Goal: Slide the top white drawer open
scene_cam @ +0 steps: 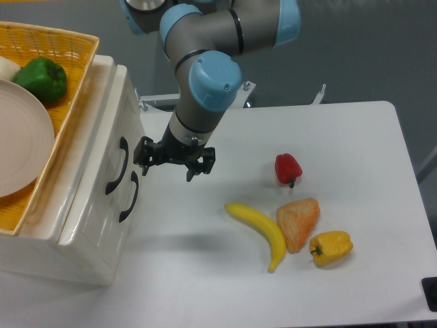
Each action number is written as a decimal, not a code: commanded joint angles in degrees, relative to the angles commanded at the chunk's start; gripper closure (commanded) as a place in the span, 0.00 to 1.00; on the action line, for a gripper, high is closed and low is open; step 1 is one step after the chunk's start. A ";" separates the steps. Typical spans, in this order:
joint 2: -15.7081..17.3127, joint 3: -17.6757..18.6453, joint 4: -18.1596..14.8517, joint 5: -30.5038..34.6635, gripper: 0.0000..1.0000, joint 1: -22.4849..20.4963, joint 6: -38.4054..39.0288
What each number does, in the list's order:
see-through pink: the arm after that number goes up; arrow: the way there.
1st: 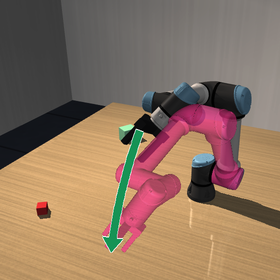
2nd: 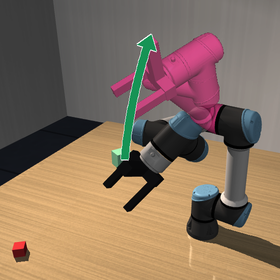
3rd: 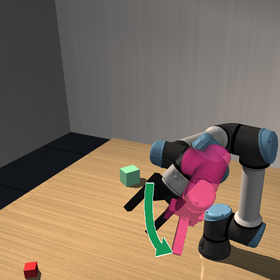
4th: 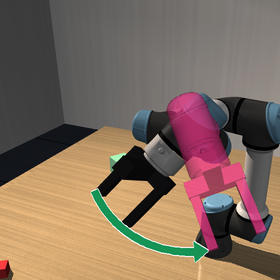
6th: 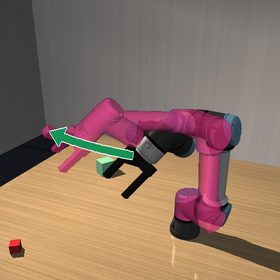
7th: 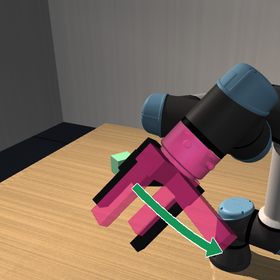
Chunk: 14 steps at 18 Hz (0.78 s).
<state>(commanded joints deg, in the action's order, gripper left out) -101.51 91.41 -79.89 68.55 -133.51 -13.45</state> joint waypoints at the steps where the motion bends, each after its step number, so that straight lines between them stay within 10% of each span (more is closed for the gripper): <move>1: 0.00 0.00 0.00 0.00 0.00 0.27 0.53; 14: -0.35 0.00 -0.35 0.26 0.00 3.26 0.45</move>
<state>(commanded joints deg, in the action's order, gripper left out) -101.87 91.41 -80.24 68.82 -130.25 -13.01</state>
